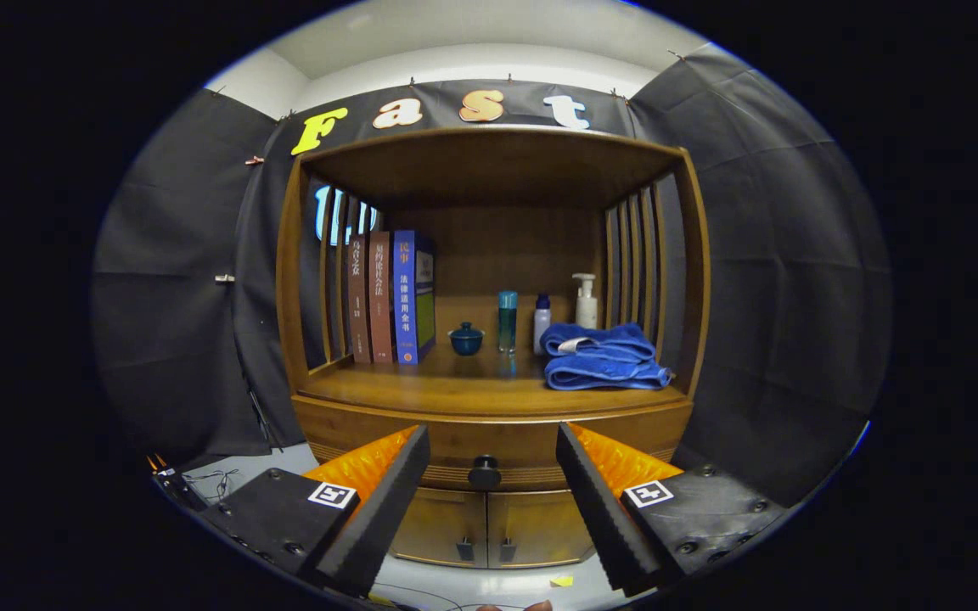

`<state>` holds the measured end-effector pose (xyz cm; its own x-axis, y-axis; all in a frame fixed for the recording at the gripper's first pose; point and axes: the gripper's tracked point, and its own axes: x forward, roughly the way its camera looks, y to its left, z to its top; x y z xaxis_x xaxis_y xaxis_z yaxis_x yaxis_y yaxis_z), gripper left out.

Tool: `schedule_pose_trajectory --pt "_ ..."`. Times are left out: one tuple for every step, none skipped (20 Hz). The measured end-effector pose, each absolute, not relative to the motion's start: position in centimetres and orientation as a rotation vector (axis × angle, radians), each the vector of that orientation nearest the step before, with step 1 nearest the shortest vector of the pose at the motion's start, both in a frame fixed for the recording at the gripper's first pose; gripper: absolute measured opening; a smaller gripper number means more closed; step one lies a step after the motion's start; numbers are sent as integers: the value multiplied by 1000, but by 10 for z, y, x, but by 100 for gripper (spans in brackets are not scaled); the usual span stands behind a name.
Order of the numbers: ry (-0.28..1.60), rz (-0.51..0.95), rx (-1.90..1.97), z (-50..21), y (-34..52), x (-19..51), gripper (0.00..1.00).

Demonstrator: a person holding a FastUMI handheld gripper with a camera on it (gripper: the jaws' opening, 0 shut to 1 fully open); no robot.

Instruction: Pull open the drawer, take out the items inside it, and place them on the countertop above the cabinet.

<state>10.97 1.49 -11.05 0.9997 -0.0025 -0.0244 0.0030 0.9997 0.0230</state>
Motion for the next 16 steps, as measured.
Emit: schedule_pose_trajectory --pt "33 3 27 -123 18 119 99" --pt "41 1 27 -134 19 129 99" --pt "50 2 28 -144 20 137 99" --pt "58 -1 33 -154 20 146 99" --pt "66 0 40 -163 21 156 99" --pt "79 -4 46 -171 21 166 99" --pt "92 -9 47 -180 20 175 99" --pt "108 -13 46 -187 20 183 99" --pt "121 -14 49 -195 19 189 99" --pt "133 -16 46 -201 20 194 99" --pt "149 -20 43 -207 17 204 99" --pt "167 -20 41 -214 17 212 96" --pt "187 -18 41 -222 18 217 86" --pt "204 -16 47 -227 19 219 82" --pt "211 -16 58 -229 19 218 73" --pt "199 -11 65 -227 20 221 68"
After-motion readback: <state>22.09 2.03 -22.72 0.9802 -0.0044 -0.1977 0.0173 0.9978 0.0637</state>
